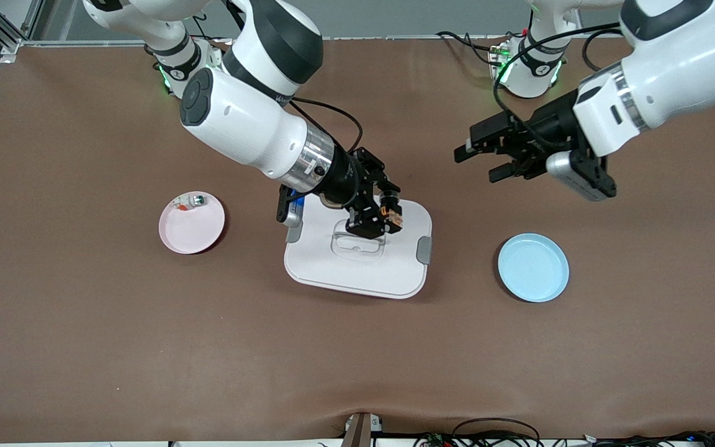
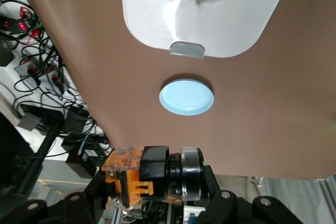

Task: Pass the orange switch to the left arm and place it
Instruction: 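Carry the switch over the white box toward the left gripper, then close the left gripper on the switch held by the right gripper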

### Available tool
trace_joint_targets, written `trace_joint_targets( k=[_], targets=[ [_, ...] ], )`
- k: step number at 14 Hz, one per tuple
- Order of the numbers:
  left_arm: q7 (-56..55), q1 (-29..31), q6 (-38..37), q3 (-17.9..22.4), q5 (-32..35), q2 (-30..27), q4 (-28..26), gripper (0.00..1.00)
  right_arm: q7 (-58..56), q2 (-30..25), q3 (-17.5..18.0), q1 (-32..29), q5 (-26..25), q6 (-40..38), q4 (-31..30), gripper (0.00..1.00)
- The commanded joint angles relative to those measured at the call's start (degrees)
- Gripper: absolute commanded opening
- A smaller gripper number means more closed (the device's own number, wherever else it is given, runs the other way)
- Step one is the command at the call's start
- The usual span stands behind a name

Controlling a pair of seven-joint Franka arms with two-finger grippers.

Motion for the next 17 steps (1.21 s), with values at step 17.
trace_joint_targets(
  k=[17],
  targets=[
    [-0.58, -4.28, 9.28, -0.24, -1.11, 7.24, 5.22, 0.88, 7.93, 1.71, 2.0, 1.31, 0.88, 6.1, 5.09, 0.0]
  ],
)
